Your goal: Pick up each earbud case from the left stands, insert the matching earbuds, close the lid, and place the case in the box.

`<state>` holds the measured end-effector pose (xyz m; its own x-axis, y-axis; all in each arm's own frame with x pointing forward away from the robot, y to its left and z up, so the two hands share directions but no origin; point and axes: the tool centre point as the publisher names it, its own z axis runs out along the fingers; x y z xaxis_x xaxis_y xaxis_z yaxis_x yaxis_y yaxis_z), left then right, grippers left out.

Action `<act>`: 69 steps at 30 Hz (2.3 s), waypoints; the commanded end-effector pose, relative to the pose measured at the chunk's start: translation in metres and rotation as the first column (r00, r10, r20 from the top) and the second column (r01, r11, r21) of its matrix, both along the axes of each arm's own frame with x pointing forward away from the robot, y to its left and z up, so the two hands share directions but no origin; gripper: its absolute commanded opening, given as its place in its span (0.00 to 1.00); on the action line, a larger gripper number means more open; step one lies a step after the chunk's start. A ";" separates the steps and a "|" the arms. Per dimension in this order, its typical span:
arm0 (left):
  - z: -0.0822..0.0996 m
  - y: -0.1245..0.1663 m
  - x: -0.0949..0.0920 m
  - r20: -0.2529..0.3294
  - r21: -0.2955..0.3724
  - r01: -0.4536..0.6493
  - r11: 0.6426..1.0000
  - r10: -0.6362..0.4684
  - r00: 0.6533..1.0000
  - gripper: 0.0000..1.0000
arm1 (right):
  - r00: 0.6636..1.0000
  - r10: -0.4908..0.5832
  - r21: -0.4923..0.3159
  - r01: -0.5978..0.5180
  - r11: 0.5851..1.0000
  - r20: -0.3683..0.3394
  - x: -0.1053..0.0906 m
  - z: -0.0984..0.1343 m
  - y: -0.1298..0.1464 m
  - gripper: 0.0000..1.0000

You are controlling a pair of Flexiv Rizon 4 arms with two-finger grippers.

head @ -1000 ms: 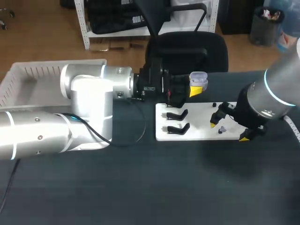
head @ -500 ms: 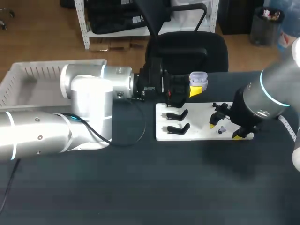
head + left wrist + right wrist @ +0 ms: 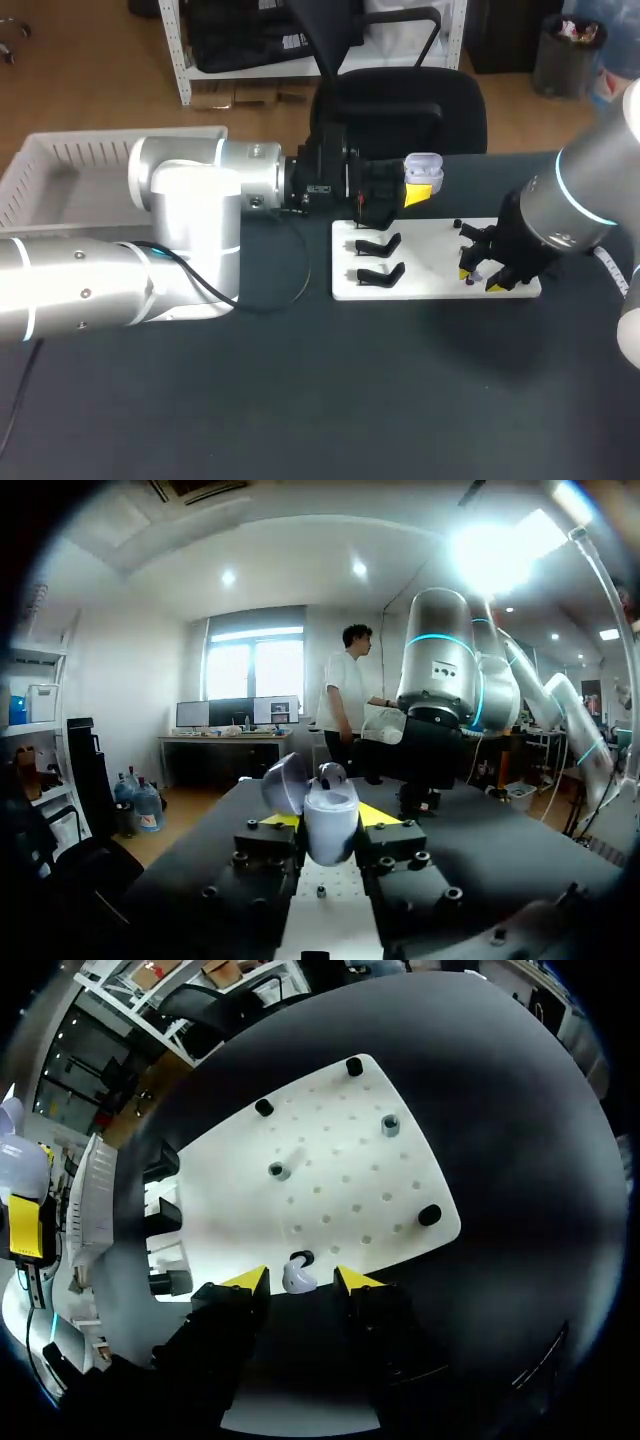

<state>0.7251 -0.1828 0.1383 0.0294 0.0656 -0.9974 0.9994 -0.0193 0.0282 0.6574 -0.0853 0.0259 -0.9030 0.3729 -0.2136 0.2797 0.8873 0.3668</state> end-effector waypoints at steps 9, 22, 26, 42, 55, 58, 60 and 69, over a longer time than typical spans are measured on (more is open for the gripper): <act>-0.001 0.000 -0.002 0.005 -0.005 -0.008 1.000 0.008 1.000 0.00 | 1.000 -0.013 0.002 0.013 1.000 0.006 0.001 -0.001 0.000 0.35; -0.001 0.000 -0.002 0.005 -0.005 -0.008 1.000 0.008 1.000 0.00 | 1.000 -0.010 0.003 0.010 1.000 0.004 0.002 -0.003 0.000 0.30; -0.001 0.000 -0.002 0.005 -0.005 -0.008 1.000 0.008 1.000 0.00 | 1.000 -0.009 0.004 0.009 1.000 0.005 0.002 -0.003 0.001 0.29; -0.001 0.000 -0.002 0.005 -0.005 -0.008 1.000 0.008 1.000 0.00 | 1.000 -0.017 -0.001 0.017 1.000 0.000 0.000 -0.003 0.001 0.00; -0.001 0.000 -0.002 0.005 -0.005 -0.008 1.000 0.008 1.000 0.00 | 1.000 0.013 0.011 -0.013 1.000 -0.012 -0.012 0.033 -0.006 0.00; -0.001 0.000 -0.002 0.005 -0.005 -0.008 1.000 0.008 1.000 0.00 | 0.998 0.059 -0.002 -0.059 0.998 -0.029 -0.018 0.047 -0.004 0.00; -0.001 0.000 -0.002 0.005 -0.005 -0.008 1.000 0.008 1.000 0.00 | 0.995 0.093 -0.012 -0.094 0.996 -0.031 -0.023 0.059 -0.003 0.00; -0.001 0.000 -0.002 0.005 -0.005 -0.008 1.000 0.008 1.000 0.00 | 0.920 0.392 -0.081 -0.393 0.916 -0.033 -0.048 0.108 0.026 0.00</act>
<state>0.7251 -0.1829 0.1384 0.0294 0.0655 -0.9974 0.9994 -0.0194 0.0282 0.6188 -0.0616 0.1048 -0.9609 0.0602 -0.2702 -0.0272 0.9508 0.3087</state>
